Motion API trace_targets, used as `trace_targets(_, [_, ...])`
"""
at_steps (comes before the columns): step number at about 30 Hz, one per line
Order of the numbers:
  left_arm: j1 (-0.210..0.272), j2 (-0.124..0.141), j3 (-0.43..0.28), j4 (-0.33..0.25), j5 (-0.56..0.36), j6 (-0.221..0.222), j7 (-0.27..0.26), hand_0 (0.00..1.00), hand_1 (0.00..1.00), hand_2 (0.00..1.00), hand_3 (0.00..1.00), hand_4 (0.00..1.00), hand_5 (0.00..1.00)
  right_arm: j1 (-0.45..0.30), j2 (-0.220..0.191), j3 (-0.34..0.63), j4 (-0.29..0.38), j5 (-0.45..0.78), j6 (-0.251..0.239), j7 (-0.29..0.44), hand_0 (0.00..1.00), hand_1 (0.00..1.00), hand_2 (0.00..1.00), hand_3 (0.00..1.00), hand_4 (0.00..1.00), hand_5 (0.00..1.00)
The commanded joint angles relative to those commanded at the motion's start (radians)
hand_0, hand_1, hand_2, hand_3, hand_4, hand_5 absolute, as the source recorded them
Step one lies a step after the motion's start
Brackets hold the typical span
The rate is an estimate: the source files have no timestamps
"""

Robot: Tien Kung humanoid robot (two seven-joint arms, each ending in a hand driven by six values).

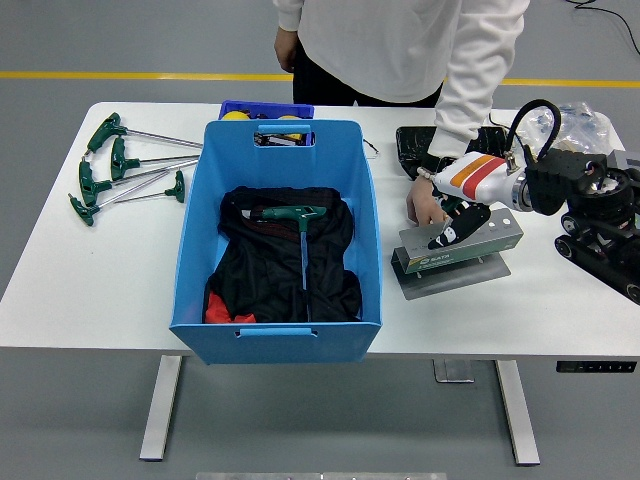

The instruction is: Lift tool from toolbox,place it in box,lift tool from toolbox,place it in box

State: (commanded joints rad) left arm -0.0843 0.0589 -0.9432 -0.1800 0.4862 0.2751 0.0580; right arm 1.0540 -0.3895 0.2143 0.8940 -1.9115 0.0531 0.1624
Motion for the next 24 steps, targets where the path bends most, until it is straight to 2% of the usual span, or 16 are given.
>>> trace_targets(1, [0.001, 0.0, -0.003, 0.0, 0.002, 0.0, 0.0, 0.744, 0.73, 0.804, 0.777, 0.732, 0.615, 0.0, 0.002, 0.0, 0.0, 0.001, 0.001, -0.001, 0.21, 0.159, 0.185, 0.158, 0.992, 0.738])
trace_targets(2, [0.001, -0.001, -0.005, 0.0, 0.004, 0.0, 0.0, 0.745, 0.73, 0.804, 0.776, 0.732, 0.614, 0.001, 0.003, 0.001, 0.0, 0.002, 0.002, -0.002, 0.112, 0.111, 0.142, 0.131, 0.988, 0.74])
trace_targets(7, [0.001, 0.0, -0.007, 0.0, 0.005, 0.0, 0.0, 0.745, 0.73, 0.804, 0.776, 0.732, 0.614, 0.003, 0.003, 0.007, 0.003, 0.009, 0.002, -0.004, 0.112, 0.111, 0.142, 0.131, 0.988, 0.74])
trace_targets(8, [0.001, 0.0, -0.009, 0.0, 0.007, 0.0, 0.0, 0.745, 0.73, 0.804, 0.776, 0.733, 0.618, 0.003, 0.003, 0.012, 0.004, 0.01, 0.002, -0.005, 0.07, 0.087, 0.127, 0.116, 0.983, 0.745])
trace_targets(10, [0.002, -0.001, -0.011, 0.0, 0.009, 0.0, 0.0, 0.745, 0.73, 0.804, 0.776, 0.733, 0.618, 0.003, 0.001, 0.02, 0.008, 0.013, 0.002, -0.006, 0.07, 0.087, 0.127, 0.116, 0.983, 0.745])
trace_targets(19, [0.009, 0.0, -0.025, 0.0, 0.024, 0.001, 0.004, 0.745, 0.729, 0.804, 0.776, 0.732, 0.617, 0.012, -0.015, 0.075, 0.051, 0.021, 0.022, -0.021, 0.058, 0.058, 0.11, 0.101, 0.974, 0.749])
trace_targets(20, [0.01, -0.001, -0.028, 0.0, 0.026, 0.002, 0.004, 0.745, 0.73, 0.804, 0.776, 0.733, 0.617, 0.012, -0.016, 0.081, 0.054, 0.019, 0.023, -0.022, 0.018, 0.016, 0.071, 0.071, 0.945, 0.725])
trace_targets(24, [0.014, -0.001, -0.046, 0.0, 0.043, 0.004, 0.006, 0.745, 0.73, 0.804, 0.776, 0.733, 0.617, 0.012, -0.024, 0.117, 0.08, 0.018, 0.02, -0.025, 0.018, 0.016, 0.071, 0.071, 0.945, 0.725])
